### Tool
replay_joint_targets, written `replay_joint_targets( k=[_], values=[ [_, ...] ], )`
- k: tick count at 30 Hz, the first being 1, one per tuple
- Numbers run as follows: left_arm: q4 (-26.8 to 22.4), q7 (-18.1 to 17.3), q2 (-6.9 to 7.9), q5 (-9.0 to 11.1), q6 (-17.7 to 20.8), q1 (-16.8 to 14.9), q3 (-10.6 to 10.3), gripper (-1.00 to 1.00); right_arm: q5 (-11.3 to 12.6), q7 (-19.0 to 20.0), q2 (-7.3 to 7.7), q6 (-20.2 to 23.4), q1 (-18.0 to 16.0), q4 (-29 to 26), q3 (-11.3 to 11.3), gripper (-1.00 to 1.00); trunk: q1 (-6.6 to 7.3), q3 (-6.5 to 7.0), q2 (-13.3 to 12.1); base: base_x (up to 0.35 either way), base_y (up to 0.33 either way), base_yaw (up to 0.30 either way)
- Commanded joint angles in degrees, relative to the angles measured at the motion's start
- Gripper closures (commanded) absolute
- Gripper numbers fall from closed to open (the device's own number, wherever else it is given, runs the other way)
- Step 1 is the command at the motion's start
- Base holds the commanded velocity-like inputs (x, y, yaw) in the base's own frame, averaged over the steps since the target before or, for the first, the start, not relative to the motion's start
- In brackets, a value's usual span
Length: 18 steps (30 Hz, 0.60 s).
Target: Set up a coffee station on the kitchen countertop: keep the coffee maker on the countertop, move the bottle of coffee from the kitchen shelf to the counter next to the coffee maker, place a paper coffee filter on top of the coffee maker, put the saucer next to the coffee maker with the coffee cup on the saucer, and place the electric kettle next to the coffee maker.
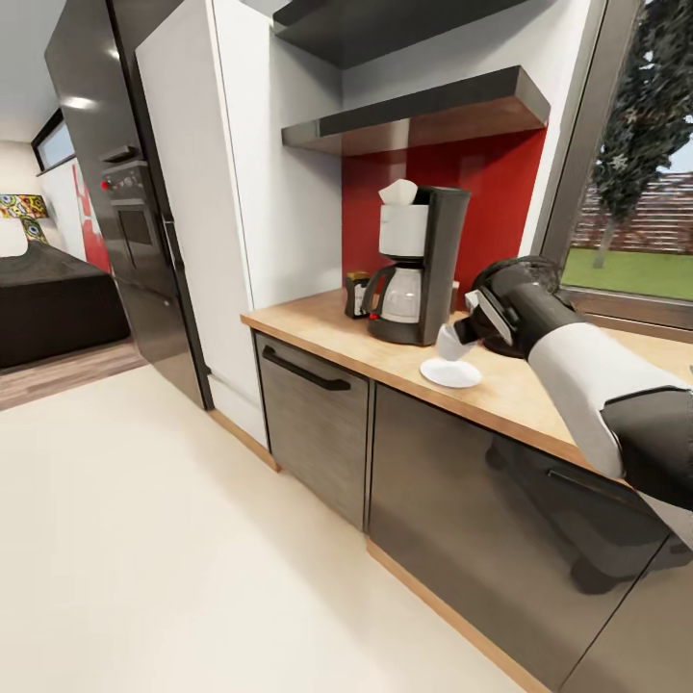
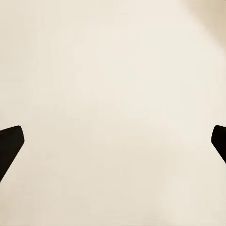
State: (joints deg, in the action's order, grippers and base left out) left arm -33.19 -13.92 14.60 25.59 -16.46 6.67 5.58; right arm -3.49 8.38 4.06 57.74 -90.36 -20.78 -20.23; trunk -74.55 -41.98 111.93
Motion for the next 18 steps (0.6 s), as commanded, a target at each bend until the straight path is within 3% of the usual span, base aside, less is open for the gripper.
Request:
replay_joint_targets(
  k=[1,18],
  values=[
    [-0.04,-0.53,-0.01,0.6,0.12,0.01,0.12,-1.0,-0.46,0.59,-0.06,0.2,-0.02,0.25,-0.35,1.0,0.0,-0.04,0.02,0.0,0.0,0.002],
    [-0.07,-0.59,-0.01,0.6,0.12,0.01,0.13,-1.0,-0.55,0.58,0.22,0.18,-0.07,0.92,-0.53,1.0,0.0,-0.04,0.02,0.0,0.0,0.0]
  ],
)
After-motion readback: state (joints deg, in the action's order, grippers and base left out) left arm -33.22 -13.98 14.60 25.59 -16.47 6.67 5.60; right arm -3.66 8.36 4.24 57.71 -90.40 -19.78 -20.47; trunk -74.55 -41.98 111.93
